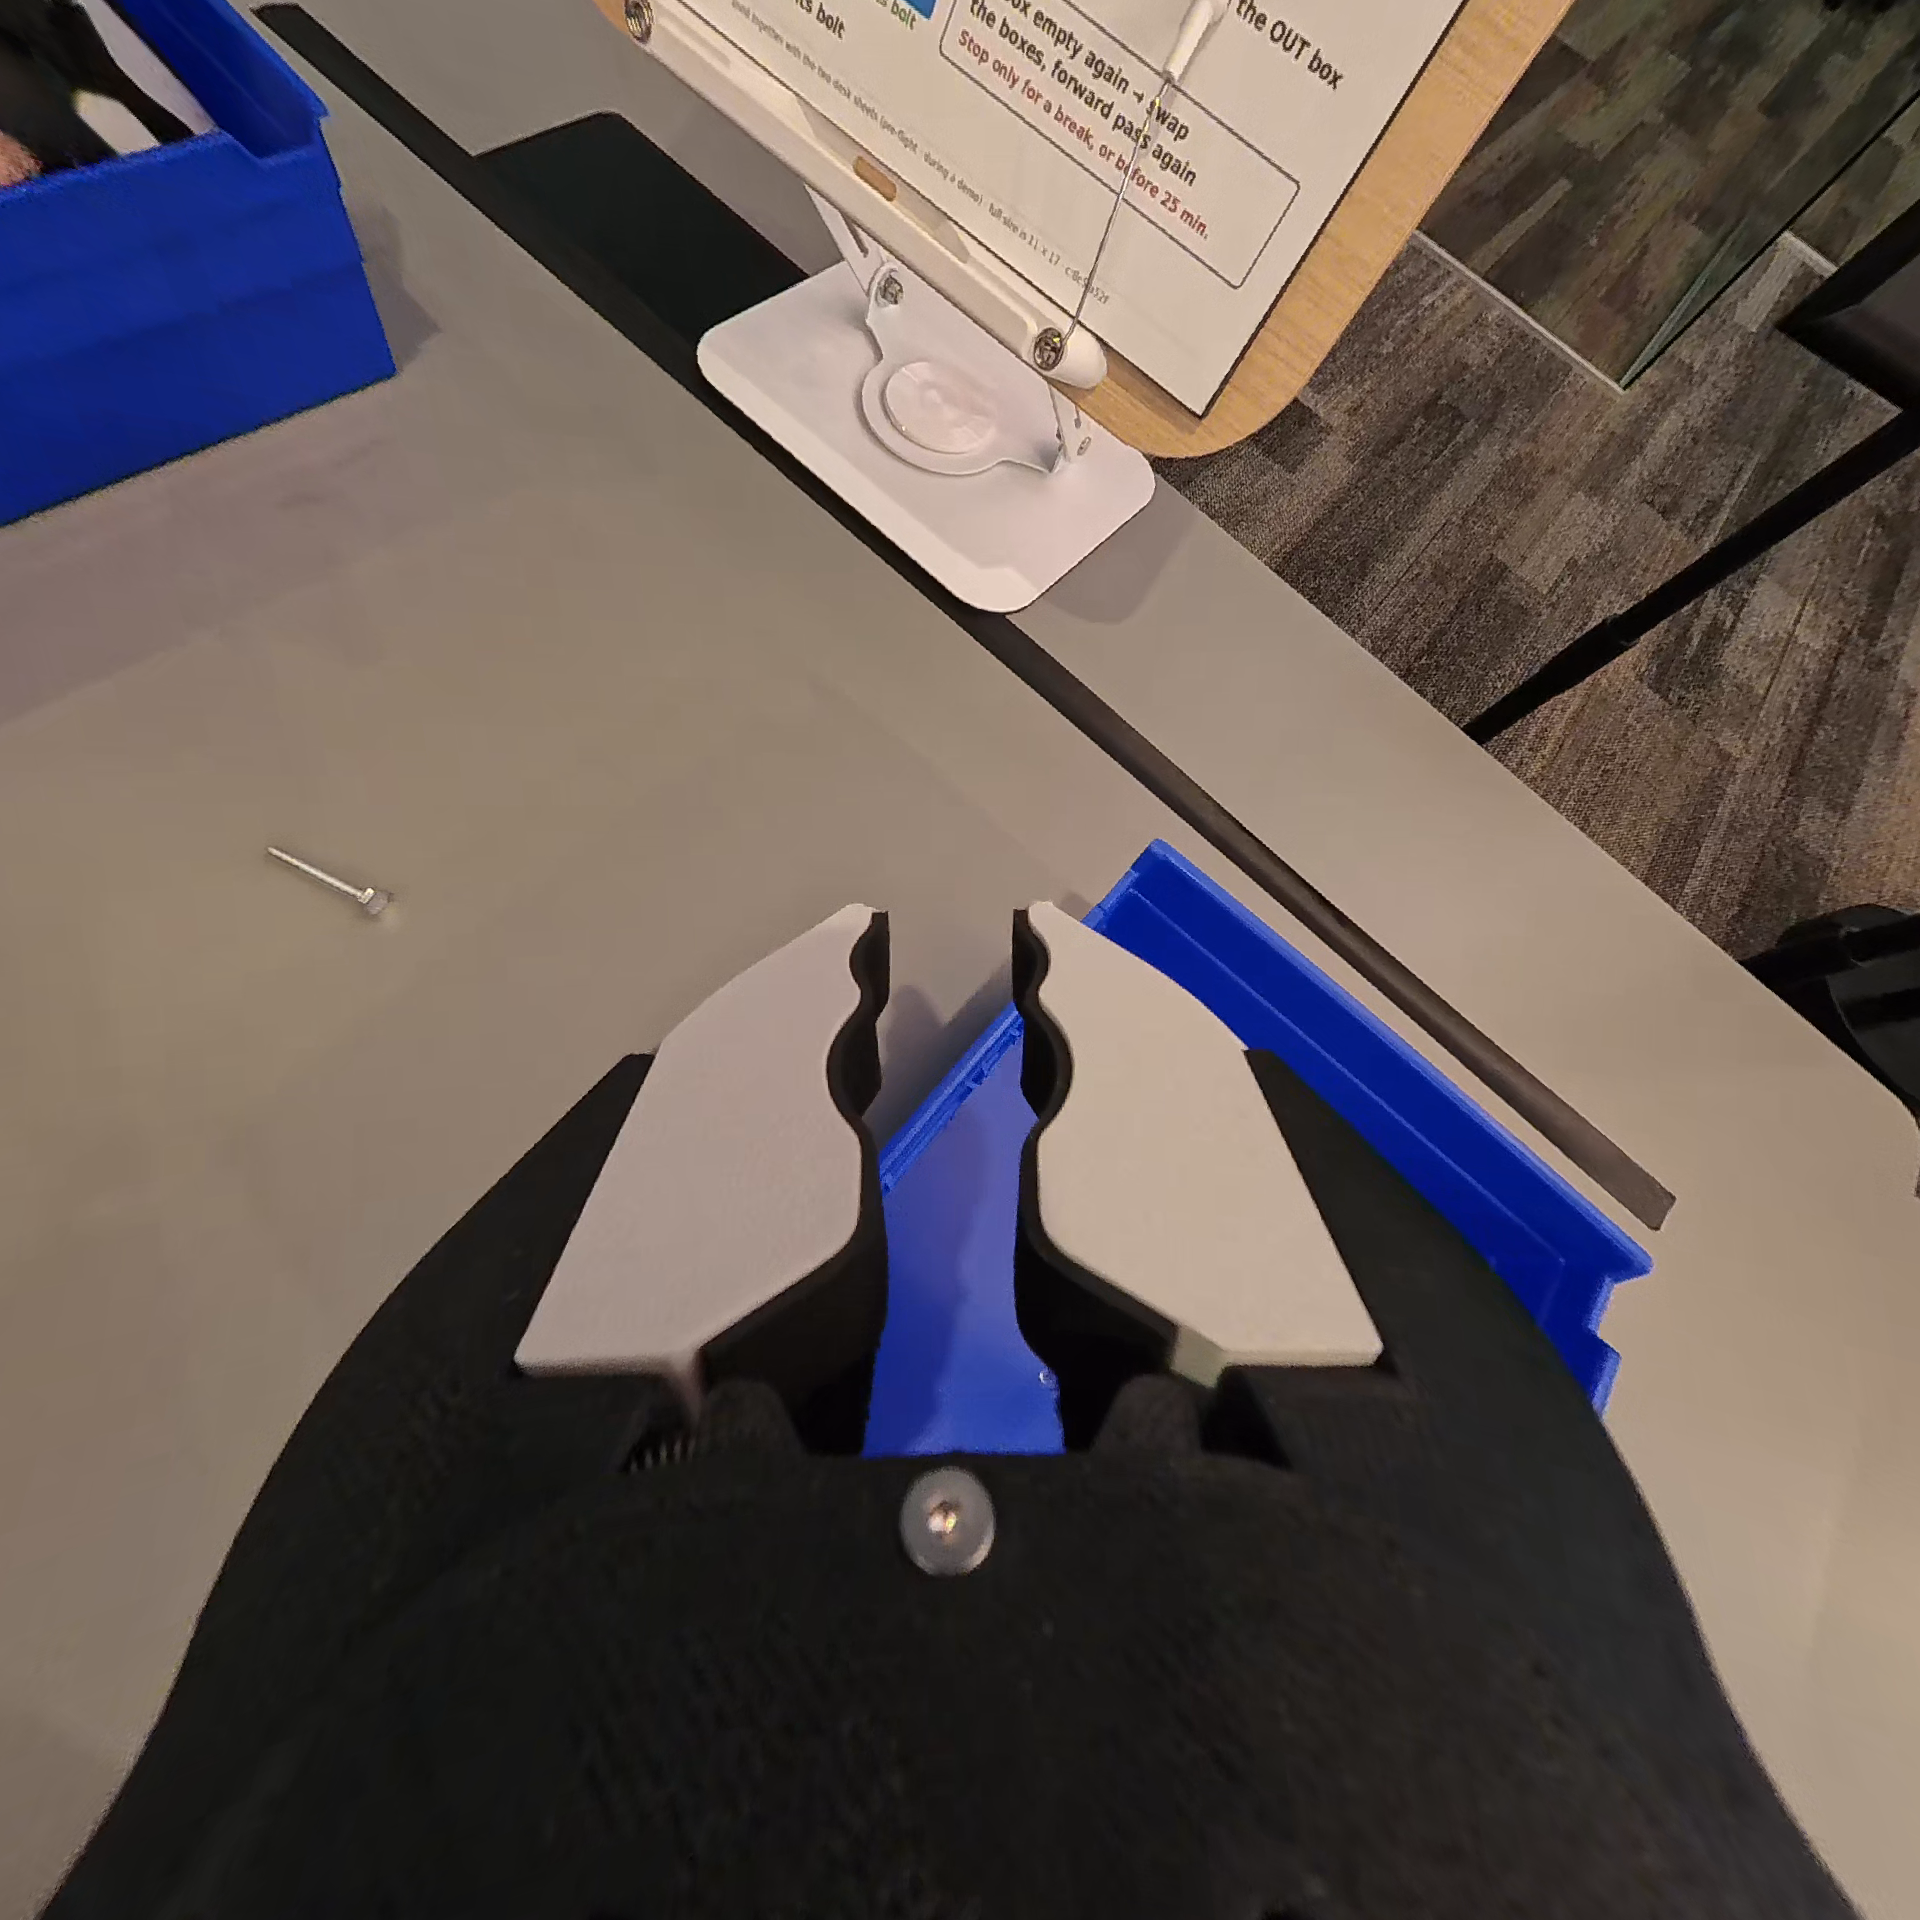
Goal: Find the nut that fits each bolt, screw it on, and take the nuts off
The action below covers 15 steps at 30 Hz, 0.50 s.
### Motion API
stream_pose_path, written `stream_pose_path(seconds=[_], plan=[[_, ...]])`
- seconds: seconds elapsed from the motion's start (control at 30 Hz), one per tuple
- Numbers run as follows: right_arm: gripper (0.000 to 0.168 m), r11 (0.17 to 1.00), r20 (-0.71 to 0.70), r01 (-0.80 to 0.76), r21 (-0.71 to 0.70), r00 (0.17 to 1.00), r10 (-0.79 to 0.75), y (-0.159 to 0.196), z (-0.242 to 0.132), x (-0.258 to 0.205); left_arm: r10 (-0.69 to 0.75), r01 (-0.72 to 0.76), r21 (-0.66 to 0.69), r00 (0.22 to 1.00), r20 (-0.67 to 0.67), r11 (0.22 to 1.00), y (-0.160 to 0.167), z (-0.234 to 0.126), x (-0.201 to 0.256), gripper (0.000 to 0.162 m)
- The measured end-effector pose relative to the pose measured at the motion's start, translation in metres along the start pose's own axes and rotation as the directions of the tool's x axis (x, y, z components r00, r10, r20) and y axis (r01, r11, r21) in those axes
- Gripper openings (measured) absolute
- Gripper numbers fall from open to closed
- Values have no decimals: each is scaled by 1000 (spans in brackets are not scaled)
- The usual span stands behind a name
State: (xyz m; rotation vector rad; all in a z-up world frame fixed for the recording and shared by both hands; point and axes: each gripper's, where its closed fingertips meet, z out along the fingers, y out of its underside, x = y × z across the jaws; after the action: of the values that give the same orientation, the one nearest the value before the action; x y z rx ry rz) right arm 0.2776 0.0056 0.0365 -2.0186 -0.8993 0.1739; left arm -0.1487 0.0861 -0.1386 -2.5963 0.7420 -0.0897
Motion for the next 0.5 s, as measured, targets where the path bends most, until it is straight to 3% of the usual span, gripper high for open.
stream_pose_path(seconds=[0.1, 0.5], plan=[[24, 1000, 2, 0, 4, 1000, 0, -1, -1, 0, 65, -65, -23, 997, 33, 998, 3, 5, -4, 29], [24, 999, 1, 25, -37, 1000, -25, 5, 4, -2, 19, -20, -7, 998, -53, 1000, 2, 9, -5, 16]])
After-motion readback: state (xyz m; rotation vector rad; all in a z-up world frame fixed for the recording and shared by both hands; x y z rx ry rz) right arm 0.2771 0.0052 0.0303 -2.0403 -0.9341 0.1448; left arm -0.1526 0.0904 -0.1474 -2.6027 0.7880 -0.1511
